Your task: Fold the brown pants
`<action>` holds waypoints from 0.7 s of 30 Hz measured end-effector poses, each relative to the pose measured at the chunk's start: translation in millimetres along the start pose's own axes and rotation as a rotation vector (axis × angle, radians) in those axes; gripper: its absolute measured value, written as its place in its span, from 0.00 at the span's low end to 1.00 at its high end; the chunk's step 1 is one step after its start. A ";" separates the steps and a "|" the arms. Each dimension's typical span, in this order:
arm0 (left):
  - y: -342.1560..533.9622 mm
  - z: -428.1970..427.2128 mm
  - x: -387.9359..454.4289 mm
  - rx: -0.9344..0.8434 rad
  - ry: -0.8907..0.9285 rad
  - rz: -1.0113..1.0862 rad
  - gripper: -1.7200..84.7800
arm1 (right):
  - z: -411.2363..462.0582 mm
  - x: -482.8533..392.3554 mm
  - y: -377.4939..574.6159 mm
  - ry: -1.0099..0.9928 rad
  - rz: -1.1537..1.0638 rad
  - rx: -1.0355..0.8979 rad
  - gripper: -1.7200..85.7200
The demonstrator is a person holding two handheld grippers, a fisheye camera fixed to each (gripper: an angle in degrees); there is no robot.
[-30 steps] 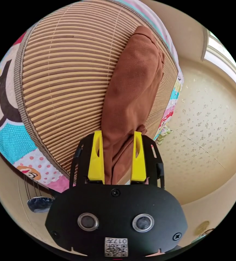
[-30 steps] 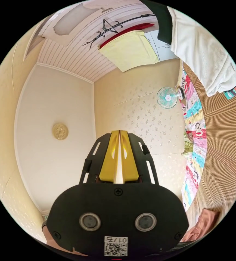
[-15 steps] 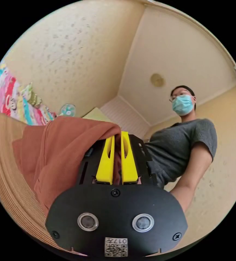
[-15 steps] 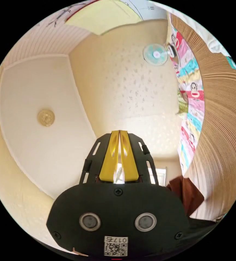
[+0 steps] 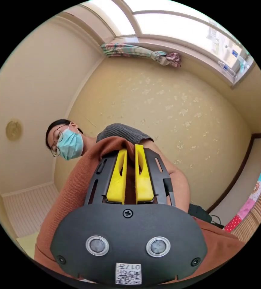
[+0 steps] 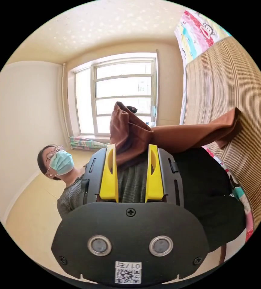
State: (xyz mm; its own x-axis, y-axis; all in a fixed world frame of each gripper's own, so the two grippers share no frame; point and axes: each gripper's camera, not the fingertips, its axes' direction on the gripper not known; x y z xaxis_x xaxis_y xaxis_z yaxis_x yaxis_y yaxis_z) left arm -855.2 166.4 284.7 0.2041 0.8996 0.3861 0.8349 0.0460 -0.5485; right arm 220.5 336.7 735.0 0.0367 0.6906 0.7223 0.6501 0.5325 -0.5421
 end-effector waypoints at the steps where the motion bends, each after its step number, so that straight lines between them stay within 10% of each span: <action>1: 15.5 12.7 4.5 0.027 0.021 0.048 0.08 | 14.6 13.2 -8.1 -0.012 0.022 -0.037 0.18; 13: 108.1 124.6 10.9 -0.093 0.075 -0.033 0.08 | 49.1 12.4 -19.0 -0.381 -0.226 -0.161 0.07; 21: 199.8 168.9 -15.0 -0.415 -0.537 -0.914 0.09 | -42.8 -105.3 13.9 -0.730 -0.951 0.008 0.05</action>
State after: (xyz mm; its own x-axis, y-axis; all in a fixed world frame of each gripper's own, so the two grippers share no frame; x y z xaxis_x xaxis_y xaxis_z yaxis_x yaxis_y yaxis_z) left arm -777.9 235.5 44.1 -0.7297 0.6774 0.0934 0.6838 0.7226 0.1014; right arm 258.2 250.4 669.7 -0.8967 0.1318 0.4226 0.1785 0.9813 0.0726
